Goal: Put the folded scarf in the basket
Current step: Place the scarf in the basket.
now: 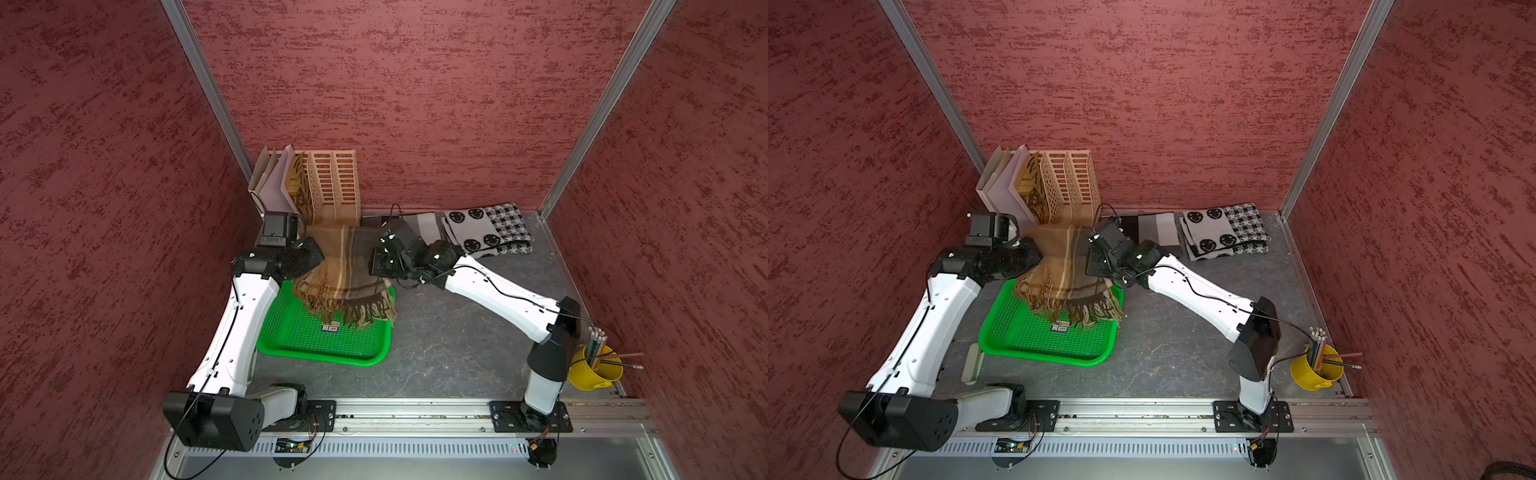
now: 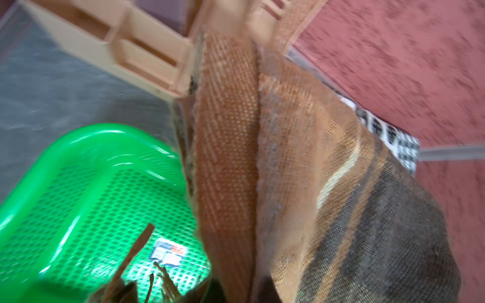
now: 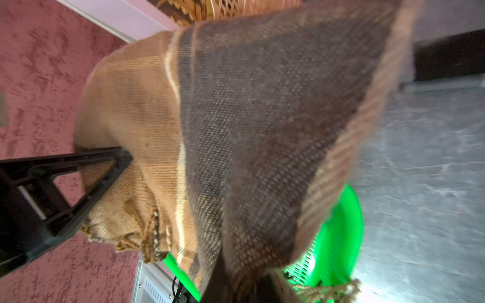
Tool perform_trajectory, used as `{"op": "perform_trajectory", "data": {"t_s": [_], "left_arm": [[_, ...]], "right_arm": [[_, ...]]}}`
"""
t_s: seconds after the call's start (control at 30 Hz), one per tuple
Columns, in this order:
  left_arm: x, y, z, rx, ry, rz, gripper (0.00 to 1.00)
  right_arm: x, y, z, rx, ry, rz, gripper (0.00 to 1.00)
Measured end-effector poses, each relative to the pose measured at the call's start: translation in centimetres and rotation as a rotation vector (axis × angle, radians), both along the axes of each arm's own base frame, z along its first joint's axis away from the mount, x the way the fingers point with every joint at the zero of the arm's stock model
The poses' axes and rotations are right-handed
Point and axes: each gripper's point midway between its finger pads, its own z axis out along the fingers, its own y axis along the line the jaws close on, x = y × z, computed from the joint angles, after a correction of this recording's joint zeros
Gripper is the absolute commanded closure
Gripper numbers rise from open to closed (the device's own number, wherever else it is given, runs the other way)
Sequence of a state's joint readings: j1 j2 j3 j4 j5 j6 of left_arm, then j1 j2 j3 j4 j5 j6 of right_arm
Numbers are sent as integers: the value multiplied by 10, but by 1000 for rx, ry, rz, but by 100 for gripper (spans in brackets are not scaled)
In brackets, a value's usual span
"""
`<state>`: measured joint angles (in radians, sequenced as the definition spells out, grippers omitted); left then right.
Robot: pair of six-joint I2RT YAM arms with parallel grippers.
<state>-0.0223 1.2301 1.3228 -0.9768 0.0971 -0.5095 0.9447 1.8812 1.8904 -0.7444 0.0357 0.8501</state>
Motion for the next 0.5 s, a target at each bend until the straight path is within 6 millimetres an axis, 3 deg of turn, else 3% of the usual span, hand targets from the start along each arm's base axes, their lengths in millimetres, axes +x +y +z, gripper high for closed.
{"op": "perform_trajectory", "data": {"t_s": [0.13,0.33,0.5], "left_arm": [[-16,28,-31,11,63,76,100],[-36,34,-82,9,177,100,100],[-44,38,-102,26,221,112,100]], "right_arm": [[-4,28,-28,-26,26,30,100],[-27,45,-61,-76,70,71,100],[-41,51,-74,-86,90,86,100]]}}
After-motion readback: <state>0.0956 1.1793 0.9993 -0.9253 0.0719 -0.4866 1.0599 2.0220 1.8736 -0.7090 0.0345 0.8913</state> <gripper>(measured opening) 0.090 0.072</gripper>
